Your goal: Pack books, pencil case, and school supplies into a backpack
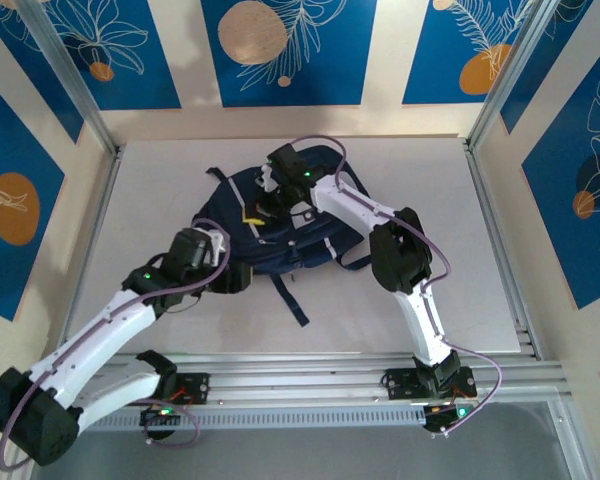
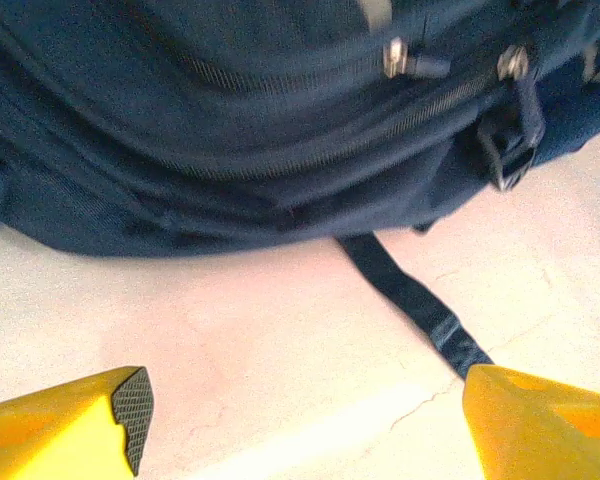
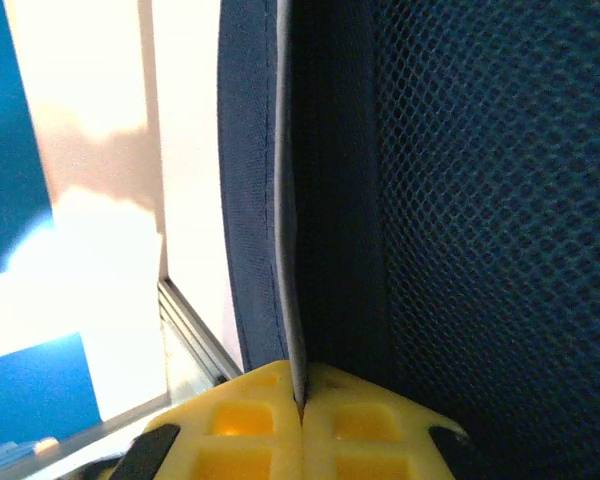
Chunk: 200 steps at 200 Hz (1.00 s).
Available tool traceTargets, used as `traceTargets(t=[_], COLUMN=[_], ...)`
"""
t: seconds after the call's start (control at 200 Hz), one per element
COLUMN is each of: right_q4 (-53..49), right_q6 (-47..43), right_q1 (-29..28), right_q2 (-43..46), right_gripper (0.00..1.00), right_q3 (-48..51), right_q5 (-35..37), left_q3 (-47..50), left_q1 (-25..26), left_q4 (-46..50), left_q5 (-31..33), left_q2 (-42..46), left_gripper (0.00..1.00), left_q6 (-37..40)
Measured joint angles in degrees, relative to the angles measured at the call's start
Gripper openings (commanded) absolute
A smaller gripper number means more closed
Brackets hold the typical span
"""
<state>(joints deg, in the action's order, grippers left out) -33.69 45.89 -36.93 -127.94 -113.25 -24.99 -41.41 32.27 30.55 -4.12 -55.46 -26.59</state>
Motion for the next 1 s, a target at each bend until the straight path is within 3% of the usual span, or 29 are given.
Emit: traceTargets(t=[0.335, 0.605, 0.845, 1.0], right_q4=[0.4, -0.4, -0.2, 1.8], right_q6=[13.2, 18.8, 21.7, 23.6], right_q1=[1.2, 1.5, 1.6, 1.8], right_q2=[-0.1, -0.7, -0.7, -0.7], right_gripper=[0.00, 0.00, 0.00, 0.00], right_q3=[-4.3, -7.2, -7.1, -5.4], right_q5=[5.4, 7.0, 7.0, 6.4], left_q3=[7.6, 12.9, 12.9, 11.6], left_q1=[14.4, 22.2, 23.8, 23.8], left_q4=[-20.7, -42.3, -55.1, -59.3], left_q5=[13.5, 23.8, 28.7, 32.5], left_q2=[-10.5, -20.5, -30.5, -37.7], left_gripper=[0.72, 0.73, 0.73, 0.68], left_q6=[-4.2, -0.2, 3.5, 4.8])
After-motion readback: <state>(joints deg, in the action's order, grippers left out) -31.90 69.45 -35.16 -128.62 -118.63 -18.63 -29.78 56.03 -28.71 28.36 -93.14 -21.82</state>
